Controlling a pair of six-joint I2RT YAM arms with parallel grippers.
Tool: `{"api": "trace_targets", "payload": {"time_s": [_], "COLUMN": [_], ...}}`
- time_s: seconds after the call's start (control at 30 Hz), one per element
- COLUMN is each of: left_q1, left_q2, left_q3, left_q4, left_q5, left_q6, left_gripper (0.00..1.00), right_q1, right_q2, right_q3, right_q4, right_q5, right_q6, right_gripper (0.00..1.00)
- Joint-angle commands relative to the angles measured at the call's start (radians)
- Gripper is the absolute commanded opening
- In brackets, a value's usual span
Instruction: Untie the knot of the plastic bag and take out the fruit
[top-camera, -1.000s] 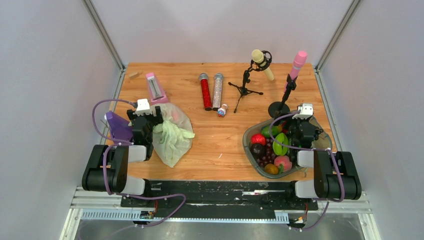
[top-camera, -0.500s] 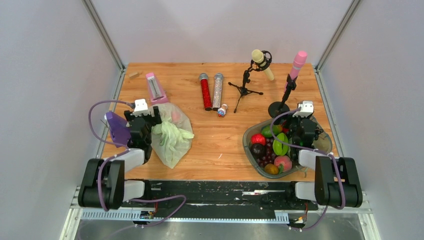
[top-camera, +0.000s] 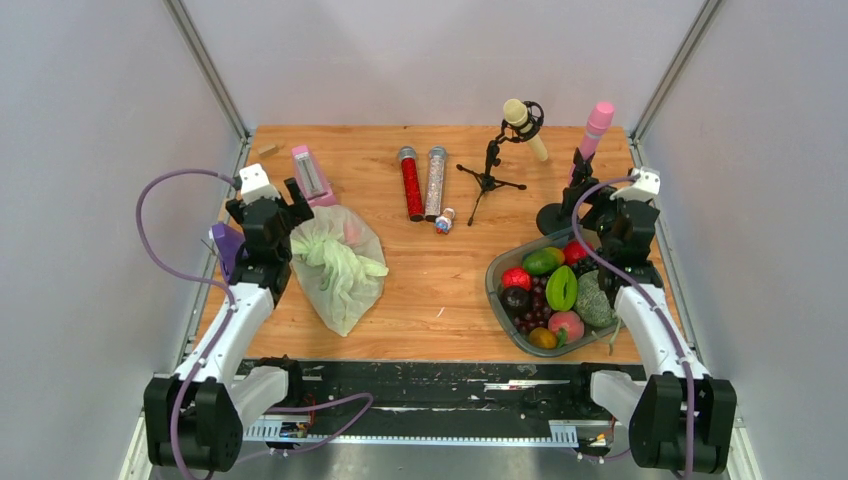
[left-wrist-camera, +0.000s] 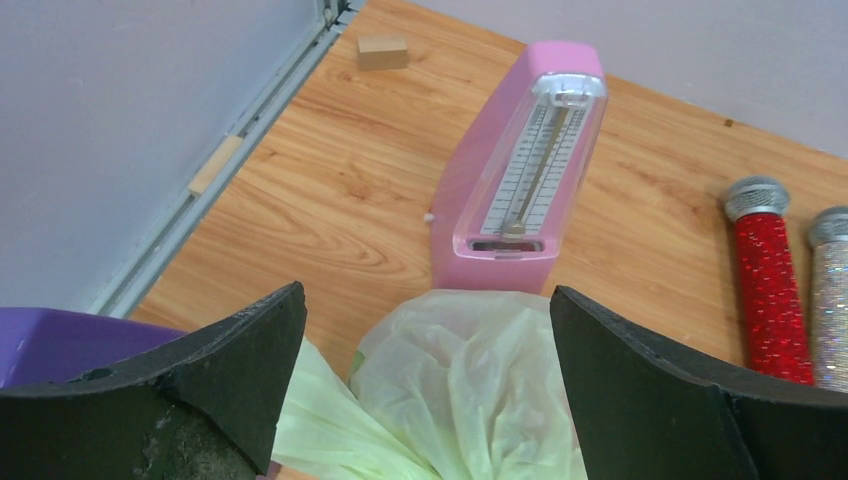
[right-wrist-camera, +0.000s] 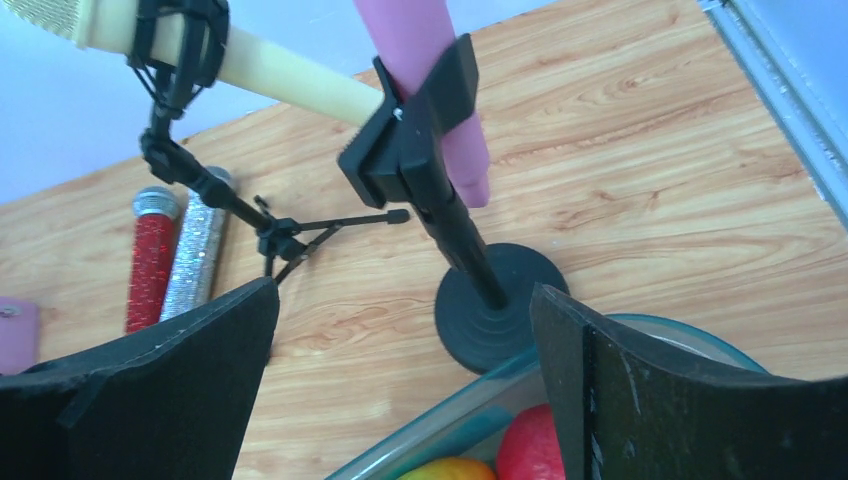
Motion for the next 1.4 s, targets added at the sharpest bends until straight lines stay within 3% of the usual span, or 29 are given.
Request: {"api": "trace_targets", "payload": {"time_s": [0.0, 0.2, 0.47, 0.73, 0.93, 1.2, 1.37], "left_q1": [-0.006, -0.002, -0.002, -0.002, -0.002, 0.0, 0.006], "left_q2": [-0.032, -0.013, -0.042, -0.086, -0.118, -0.127, -0.133], "left_q3": [0.14, 0.321, 0.42, 0.351, 0.318, 0.31, 0.31], "left_q4": [-0.344, -0.566, -0.722, -0.761, -0.777, -0.798, -0.8], "left_q5": [0.013, 0.193, 0.25, 0.182, 0.162, 0.16, 0.154], "left_q6": [-0.158, -0.186, -0.151, -0.12, -0.123, -0.123, -0.124], "left_gripper": [1.0, 1.0, 1.0, 1.0, 1.0, 1.0, 1.0], "right_q1": [-0.005, 0.026, 0.583, 0.912, 1.02, 1.08, 1.09], "right_q2": [0.02, 0.022, 0.144, 0.517, 0.726, 0.866, 0.92], "right_q3": [0.112, 0.126, 0.339, 0.605, 0.743, 0.851, 0.896], "right_q4": [-0.265, -0.262, -0.345, -0.313, -0.267, -0.234, -0.231], "right_q5": [-0.056, -0.295, -0.001, 0.041, 0.022, -0.033, -0.056], "right_q6": [0.107, 0.201, 0.199, 0.224, 0.27, 0.303, 0.307], "right_gripper": [1.0, 1.0, 1.0, 0.95, 0.8, 0.85, 0.81]}}
